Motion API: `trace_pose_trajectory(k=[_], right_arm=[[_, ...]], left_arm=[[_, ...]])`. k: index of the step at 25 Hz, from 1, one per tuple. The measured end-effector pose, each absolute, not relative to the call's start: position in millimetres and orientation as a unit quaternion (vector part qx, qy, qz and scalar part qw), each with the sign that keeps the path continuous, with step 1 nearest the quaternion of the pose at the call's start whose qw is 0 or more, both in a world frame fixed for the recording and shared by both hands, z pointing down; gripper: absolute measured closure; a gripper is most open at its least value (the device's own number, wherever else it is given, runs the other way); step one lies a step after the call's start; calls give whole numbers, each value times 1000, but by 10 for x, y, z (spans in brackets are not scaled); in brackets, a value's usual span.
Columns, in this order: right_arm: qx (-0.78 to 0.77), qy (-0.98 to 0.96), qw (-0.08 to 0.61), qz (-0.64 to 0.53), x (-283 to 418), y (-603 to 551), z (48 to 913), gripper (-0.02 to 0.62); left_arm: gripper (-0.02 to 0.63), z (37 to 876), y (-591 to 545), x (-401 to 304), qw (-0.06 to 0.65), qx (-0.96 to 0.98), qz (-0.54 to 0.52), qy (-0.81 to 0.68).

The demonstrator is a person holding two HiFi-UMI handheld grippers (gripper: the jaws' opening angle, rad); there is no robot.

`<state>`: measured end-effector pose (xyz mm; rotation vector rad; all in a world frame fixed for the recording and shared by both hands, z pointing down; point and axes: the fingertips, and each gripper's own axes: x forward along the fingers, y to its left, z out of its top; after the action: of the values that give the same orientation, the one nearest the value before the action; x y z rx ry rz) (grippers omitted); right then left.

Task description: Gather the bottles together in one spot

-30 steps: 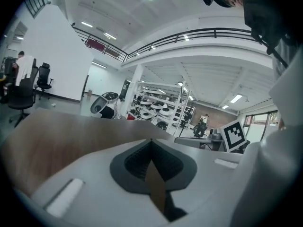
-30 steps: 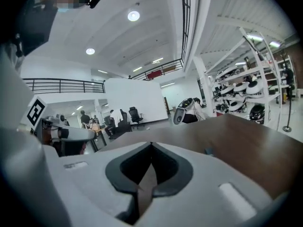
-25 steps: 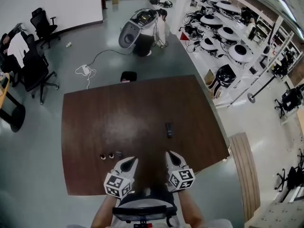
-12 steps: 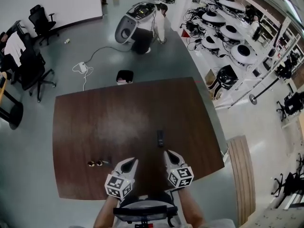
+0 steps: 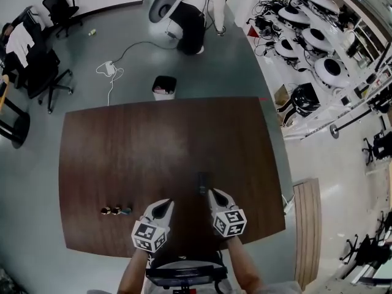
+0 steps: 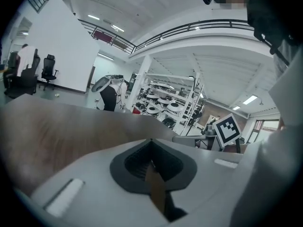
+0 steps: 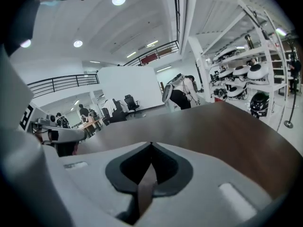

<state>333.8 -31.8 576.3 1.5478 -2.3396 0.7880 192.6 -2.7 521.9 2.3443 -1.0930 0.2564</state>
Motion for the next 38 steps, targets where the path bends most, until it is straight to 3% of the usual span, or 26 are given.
trace_pose_trajectory(k=[32, 38], right_arm=[[471, -783, 180, 365, 3349, -871, 6660, 592], [467, -775, 191, 380, 3324, -835, 6736, 518]], left_arm=[[604, 6014, -718, 2208, 333, 842, 139, -402], [604, 6045, -723, 2206, 336, 842, 138, -399]])
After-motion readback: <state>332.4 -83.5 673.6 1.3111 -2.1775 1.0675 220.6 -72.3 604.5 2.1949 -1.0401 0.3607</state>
